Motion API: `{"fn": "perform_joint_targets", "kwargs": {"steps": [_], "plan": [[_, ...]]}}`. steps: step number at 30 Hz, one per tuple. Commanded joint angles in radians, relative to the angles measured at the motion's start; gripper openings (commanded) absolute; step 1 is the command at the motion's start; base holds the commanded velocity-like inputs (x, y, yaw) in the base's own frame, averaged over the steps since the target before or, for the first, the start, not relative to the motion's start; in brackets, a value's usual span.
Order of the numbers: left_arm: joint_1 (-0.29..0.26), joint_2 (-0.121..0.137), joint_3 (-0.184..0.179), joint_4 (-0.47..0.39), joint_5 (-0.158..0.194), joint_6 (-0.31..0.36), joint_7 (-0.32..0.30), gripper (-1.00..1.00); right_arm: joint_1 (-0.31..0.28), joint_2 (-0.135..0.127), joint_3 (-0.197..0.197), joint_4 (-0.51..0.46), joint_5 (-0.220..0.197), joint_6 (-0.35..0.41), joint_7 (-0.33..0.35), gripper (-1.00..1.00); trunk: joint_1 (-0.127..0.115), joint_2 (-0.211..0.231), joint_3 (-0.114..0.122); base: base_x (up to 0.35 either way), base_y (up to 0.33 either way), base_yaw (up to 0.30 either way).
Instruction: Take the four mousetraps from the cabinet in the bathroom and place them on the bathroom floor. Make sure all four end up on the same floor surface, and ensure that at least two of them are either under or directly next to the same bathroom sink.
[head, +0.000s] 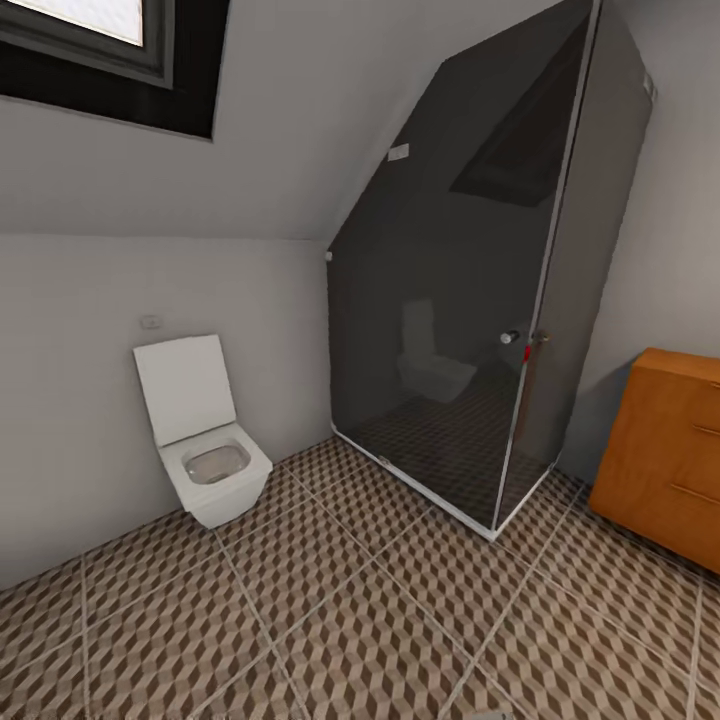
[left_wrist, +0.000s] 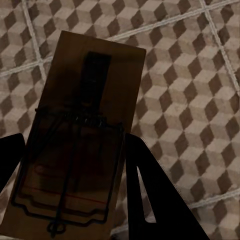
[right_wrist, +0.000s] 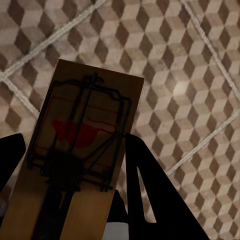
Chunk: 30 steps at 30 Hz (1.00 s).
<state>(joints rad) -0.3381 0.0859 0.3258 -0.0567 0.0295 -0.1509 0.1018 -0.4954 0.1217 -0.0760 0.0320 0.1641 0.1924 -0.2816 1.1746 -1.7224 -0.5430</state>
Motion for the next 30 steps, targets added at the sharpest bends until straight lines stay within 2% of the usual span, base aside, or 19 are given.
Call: {"fn": "perform_joint_targets", "kwargs": {"steps": [1, 11, 15, 30], "plan": [[-0.001, 0.000, 0.001, 0.001, 0.003, -0.004, -0.002, -1.00, -0.001, 0.000, -0.008, 0.002, 0.009, 0.002, -0.003, -1.00, 0.000, -0.001, -0.001, 0.000, 0.000, 0.273], [-0.001, -0.002, 0.001, 0.001, 0.003, -0.004, -0.001, -1.00, -0.002, -0.003, -0.007, 0.002, 0.009, 0.001, 0.002, -1.00, 0.000, -0.001, -0.001, 0.003, 0.000, 0.273], [-0.001, -0.001, 0.001, 0.001, 0.003, -0.004, -0.009, -1.00, -0.002, -0.004, -0.007, 0.001, 0.009, 0.001, 0.002, -1.00, 0.000, -0.001, -0.001, 0.178, -0.004, 0.223], [-0.001, 0.000, 0.001, 0.001, 0.003, -0.001, -0.011, -1.00, -0.002, -0.010, -0.008, 0.002, 0.008, 0.001, 0.003, -1.00, 0.000, -0.001, -0.001, 0.300, -0.129, 0.026]]}}
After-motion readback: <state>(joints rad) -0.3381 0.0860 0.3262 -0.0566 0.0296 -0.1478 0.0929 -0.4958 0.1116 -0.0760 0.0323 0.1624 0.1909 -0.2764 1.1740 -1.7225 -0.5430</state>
